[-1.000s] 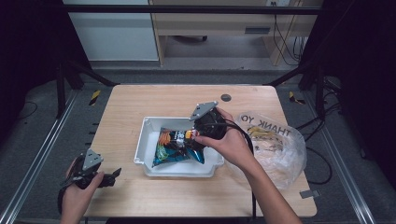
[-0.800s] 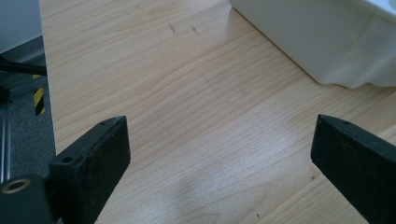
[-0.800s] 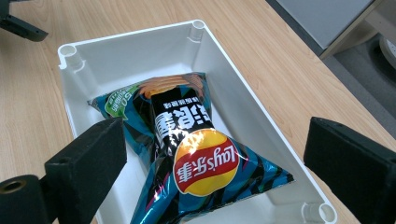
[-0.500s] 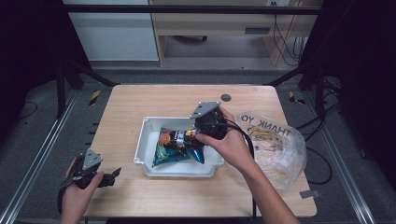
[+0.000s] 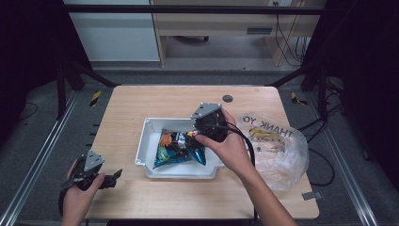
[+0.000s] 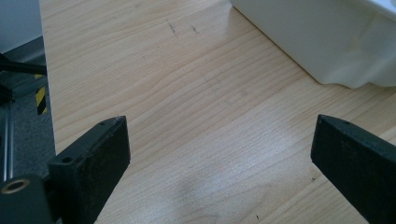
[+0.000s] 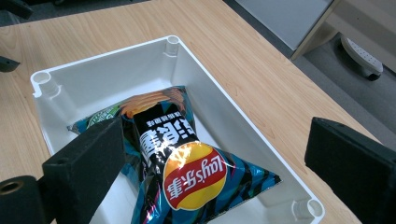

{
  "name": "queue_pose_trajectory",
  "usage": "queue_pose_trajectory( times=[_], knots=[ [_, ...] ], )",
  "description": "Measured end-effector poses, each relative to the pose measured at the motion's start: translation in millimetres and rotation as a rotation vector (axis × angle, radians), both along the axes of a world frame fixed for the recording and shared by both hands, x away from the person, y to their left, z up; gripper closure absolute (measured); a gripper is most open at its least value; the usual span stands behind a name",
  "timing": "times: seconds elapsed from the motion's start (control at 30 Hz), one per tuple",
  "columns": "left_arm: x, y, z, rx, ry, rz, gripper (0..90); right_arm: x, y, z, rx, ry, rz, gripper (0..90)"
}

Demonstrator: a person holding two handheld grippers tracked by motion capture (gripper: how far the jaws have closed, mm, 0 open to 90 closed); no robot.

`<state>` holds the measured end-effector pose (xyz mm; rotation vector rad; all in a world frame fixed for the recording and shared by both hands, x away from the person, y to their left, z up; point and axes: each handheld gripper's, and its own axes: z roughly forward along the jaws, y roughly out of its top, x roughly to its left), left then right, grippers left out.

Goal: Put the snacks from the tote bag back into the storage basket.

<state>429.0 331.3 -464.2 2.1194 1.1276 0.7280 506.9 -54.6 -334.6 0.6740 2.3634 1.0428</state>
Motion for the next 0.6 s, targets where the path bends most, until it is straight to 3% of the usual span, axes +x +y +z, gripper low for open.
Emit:
queue_pose_trajectory(
  times=[0.6],
  knots=[
    [-2.8,1.0,0.9,0.014,-0.006,0.007,4.2,-15.4,-9.6,1.7,0.047,-0.041,-0.044,6.0]
  ],
)
